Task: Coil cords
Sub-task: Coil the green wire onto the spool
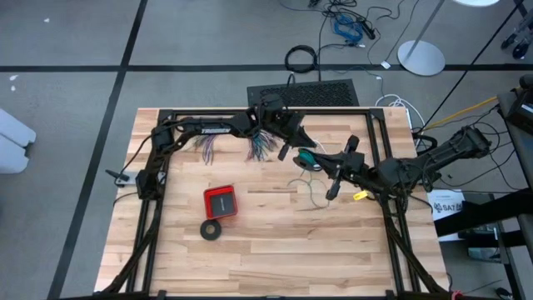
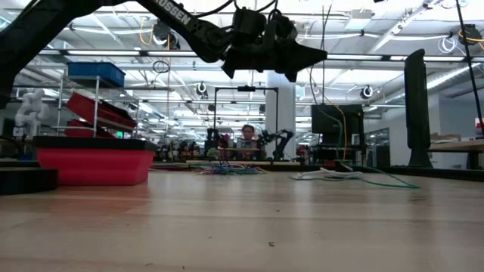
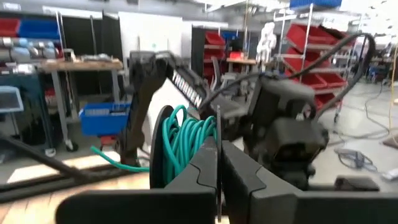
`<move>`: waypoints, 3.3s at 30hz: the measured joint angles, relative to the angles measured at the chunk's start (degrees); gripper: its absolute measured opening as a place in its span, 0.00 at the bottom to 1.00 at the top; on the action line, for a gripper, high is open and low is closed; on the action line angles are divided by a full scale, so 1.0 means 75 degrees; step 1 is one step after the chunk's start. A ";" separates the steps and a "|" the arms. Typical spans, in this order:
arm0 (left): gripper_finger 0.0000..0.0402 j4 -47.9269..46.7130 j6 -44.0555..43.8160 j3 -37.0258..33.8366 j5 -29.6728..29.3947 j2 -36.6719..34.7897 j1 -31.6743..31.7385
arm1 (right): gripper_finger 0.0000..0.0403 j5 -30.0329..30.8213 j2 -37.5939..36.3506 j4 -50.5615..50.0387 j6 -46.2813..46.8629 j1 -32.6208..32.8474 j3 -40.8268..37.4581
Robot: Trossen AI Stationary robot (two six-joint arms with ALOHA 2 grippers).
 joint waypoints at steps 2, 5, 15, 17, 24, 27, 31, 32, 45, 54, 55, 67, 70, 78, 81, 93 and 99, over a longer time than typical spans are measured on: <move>0.01 -0.0075 -0.0001 0.0000 0.0003 0.0000 0.0046 | 0.00 0.0093 -0.0045 -0.0354 0.0168 0.0001 0.0000; 0.01 -0.0360 0.0003 0.0000 0.0036 0.0000 0.0100 | 0.00 0.0376 -0.0131 -0.0910 0.0344 0.0003 0.0000; 0.00 -0.1112 0.0009 0.0000 0.0100 0.0000 0.0313 | 0.00 0.0399 -0.0564 -0.2931 0.1463 0.0003 0.0000; 0.00 -0.1203 0.0011 0.0000 0.0169 0.0000 0.0354 | 0.00 0.0399 -0.0636 -0.3410 0.1789 0.0003 0.0000; 0.00 -0.1347 0.0011 0.0000 0.0241 -0.0003 0.0370 | 0.00 0.0696 -0.0756 -0.4647 0.2406 0.0000 0.0000; 0.00 -0.1519 0.0016 0.0000 0.0290 -0.0003 0.0381 | 0.00 0.0966 -0.0813 -0.5186 0.2691 0.0000 0.0000; 0.00 -0.1661 0.0033 0.0000 0.0291 -0.0003 0.0424 | 0.00 0.0971 -0.0855 -0.5781 0.3030 -0.0003 0.0000; 0.00 -0.1663 0.0025 0.0000 0.0291 -0.0003 0.0437 | 0.00 0.0930 -0.0855 -0.5930 0.3111 -0.0003 0.0000; 0.00 -0.1684 -0.0200 0.0334 0.0292 -0.0012 0.0320 | 0.00 0.0699 -0.0554 -0.6817 0.3462 -0.0371 0.0000; 0.00 -0.1885 -0.0604 0.0399 0.0255 -0.0012 0.0145 | 0.00 0.1378 0.0017 -0.6740 0.3108 -0.1056 0.0000; 0.00 -0.1926 -0.0611 0.0399 0.0236 -0.0012 0.0145 | 0.00 0.1387 0.0076 -0.6744 0.3099 -0.1115 0.0000; 0.00 -0.1902 -0.1203 0.0399 0.0195 -0.0012 0.0129 | 0.00 0.2162 0.0888 -0.6211 0.2774 -0.1462 0.0000; 0.00 -0.1894 -0.1335 0.0399 0.0192 -0.0012 0.0094 | 0.00 0.2161 0.1057 -0.5598 0.2315 -0.1570 0.0000; 0.05 -0.1900 -0.1773 0.0399 0.0106 -0.0012 0.0026 | 0.00 0.2357 0.1364 -0.5050 0.2119 -0.1851 0.0000; 0.07 -0.1882 -0.1788 0.0399 -0.0003 -0.0012 -0.0015 | 0.00 0.2542 0.1392 -0.4779 0.2142 -0.1924 0.0000; 0.08 -0.1045 -0.1792 0.0399 -0.0003 -0.0012 -0.0255 | 0.00 0.2556 0.1389 -0.3328 0.1909 -0.2110 0.0000; 0.08 -0.0445 -0.1805 0.0399 -0.0015 -0.0012 -0.0388 | 0.00 0.2622 0.1380 -0.2597 0.1843 -0.2110 0.0000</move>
